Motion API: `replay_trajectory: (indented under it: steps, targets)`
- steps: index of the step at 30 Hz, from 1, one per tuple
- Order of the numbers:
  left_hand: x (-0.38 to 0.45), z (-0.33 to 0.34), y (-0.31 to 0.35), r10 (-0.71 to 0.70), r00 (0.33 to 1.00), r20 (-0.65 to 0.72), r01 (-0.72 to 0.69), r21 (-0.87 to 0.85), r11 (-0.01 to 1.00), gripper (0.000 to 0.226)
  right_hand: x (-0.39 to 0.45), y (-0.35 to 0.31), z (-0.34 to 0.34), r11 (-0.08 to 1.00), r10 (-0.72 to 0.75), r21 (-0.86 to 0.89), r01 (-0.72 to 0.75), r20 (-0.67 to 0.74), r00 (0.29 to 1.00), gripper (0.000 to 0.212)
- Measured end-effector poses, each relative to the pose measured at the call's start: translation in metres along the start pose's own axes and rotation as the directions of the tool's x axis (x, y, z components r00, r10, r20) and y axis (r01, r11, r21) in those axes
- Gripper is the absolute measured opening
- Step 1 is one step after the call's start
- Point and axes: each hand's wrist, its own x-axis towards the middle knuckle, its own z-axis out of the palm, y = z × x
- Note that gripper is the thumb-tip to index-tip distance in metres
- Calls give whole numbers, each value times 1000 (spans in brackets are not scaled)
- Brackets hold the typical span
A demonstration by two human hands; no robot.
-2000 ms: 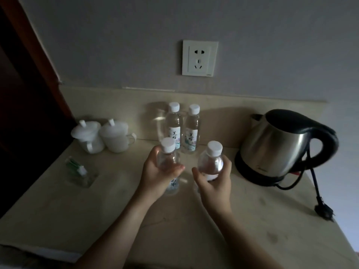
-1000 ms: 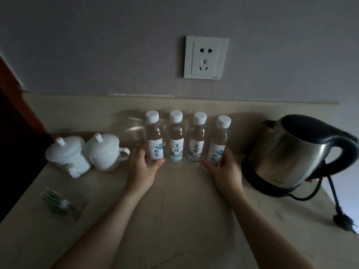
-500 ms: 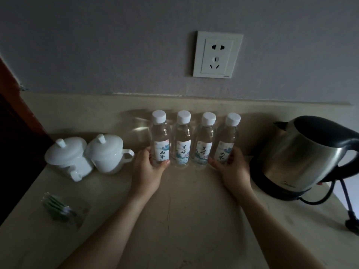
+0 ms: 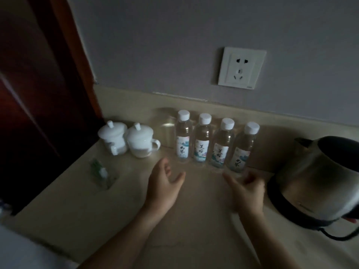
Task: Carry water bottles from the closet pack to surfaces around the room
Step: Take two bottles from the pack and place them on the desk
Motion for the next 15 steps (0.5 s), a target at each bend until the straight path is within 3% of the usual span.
replay_trajectory:
  steps: [2,6,11,15]
  targets:
    - [-27,-35,10,42,995,-94,-50,-92,994,40,-38,-10,12,995,-91,34,92,-11,996,54]
    - [-62,-141,22,90,920,-381,-114,-42,993,19,-126,-66,63,936,-328,221,273,268,906,26]
    - [-117,-287,7,35,765,-643,-86,-47,995,23,-245,-123,142,828,-552,446,338,551,626,19]
    - [-179,-395,-31,-24,601,-799,9,-24,1000,24,-355,-143,201,815,-580,521,254,723,376,21]
